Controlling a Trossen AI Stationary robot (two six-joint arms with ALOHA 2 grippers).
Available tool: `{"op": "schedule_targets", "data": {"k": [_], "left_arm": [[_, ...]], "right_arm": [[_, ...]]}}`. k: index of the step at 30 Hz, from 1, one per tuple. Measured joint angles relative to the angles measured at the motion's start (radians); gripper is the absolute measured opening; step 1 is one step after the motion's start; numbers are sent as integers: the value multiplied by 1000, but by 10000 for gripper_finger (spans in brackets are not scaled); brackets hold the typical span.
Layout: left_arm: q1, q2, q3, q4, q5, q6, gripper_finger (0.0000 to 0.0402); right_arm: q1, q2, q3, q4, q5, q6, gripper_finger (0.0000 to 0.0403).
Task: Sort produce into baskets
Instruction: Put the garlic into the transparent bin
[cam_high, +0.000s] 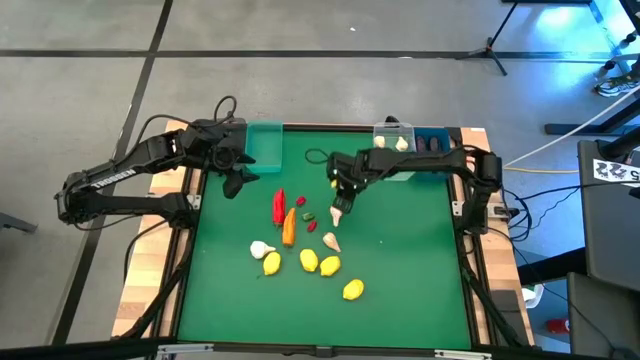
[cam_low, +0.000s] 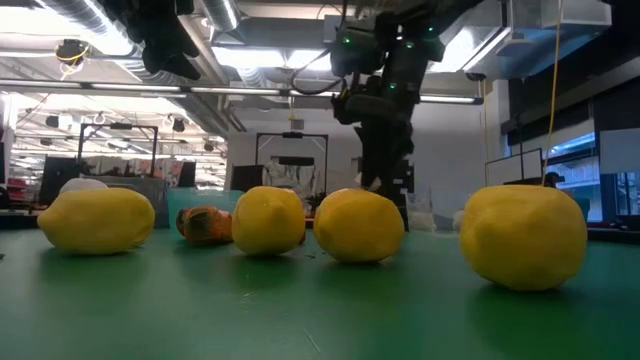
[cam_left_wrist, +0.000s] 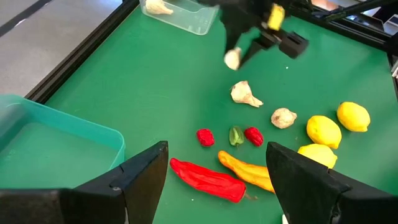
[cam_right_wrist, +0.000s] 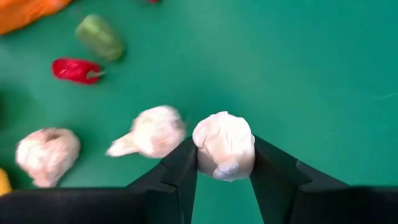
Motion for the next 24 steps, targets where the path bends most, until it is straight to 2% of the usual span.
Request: {"op": "schedule_targets", "data": {"k": [7,15,24], "left_arm": [[0,0,0,0,0,-7,267],[0,0,0,0,0,-18,267],[0,0,0,9,0,-57,267]], "right_arm": [[-129,-1,69,-81,-36,-115,130],[-279,-15,72,-186,-36,-237,130],[-468,-105,71,-231,-28,-305,130]]}}
